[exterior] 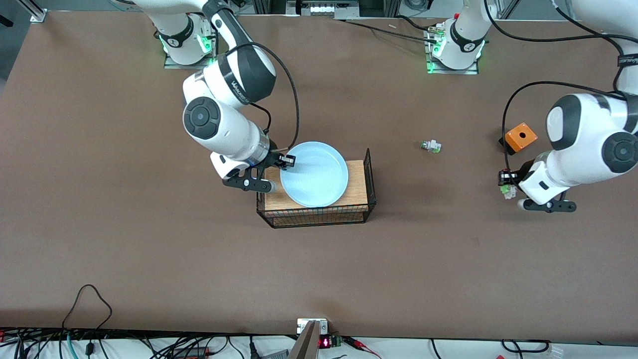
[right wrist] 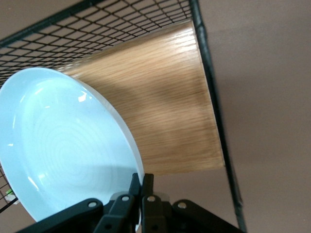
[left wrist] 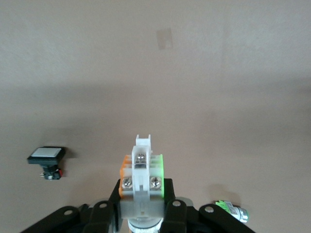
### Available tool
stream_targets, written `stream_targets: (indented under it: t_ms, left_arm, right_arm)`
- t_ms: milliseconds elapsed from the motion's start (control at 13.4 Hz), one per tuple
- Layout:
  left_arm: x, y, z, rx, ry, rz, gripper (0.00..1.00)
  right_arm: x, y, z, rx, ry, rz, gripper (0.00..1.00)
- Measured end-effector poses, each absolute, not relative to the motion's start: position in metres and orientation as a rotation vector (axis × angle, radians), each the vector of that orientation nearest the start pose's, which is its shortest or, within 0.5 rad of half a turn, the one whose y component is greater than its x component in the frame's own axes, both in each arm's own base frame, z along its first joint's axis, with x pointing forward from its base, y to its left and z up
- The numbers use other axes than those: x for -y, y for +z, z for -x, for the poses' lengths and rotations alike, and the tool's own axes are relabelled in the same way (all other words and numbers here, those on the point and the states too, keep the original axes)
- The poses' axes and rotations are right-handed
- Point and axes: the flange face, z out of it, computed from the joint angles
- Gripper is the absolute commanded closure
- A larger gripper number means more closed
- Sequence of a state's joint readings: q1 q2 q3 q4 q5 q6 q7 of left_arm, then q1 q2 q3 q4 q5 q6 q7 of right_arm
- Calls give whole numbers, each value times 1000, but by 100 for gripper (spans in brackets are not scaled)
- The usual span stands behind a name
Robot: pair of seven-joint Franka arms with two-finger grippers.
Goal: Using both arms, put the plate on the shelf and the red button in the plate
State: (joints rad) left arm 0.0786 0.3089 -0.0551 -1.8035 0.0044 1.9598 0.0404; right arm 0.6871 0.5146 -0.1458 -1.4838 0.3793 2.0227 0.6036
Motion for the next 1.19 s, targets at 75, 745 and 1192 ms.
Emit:
stream_targets:
  t_ms: [75,745,1192]
  left_arm:
    - [-17,366,-618,-28,236,3150,96]
    - [-14,380,-622,-36,195,3152,96]
    - [2,415,-625,-77,116,3157,95]
  right_arm:
    - [-399,379,-579,-288,168,2876,99]
    - [-414,351,-578,-284,96,2870,96]
    - [-413,348,-580,-289,92,2871,74]
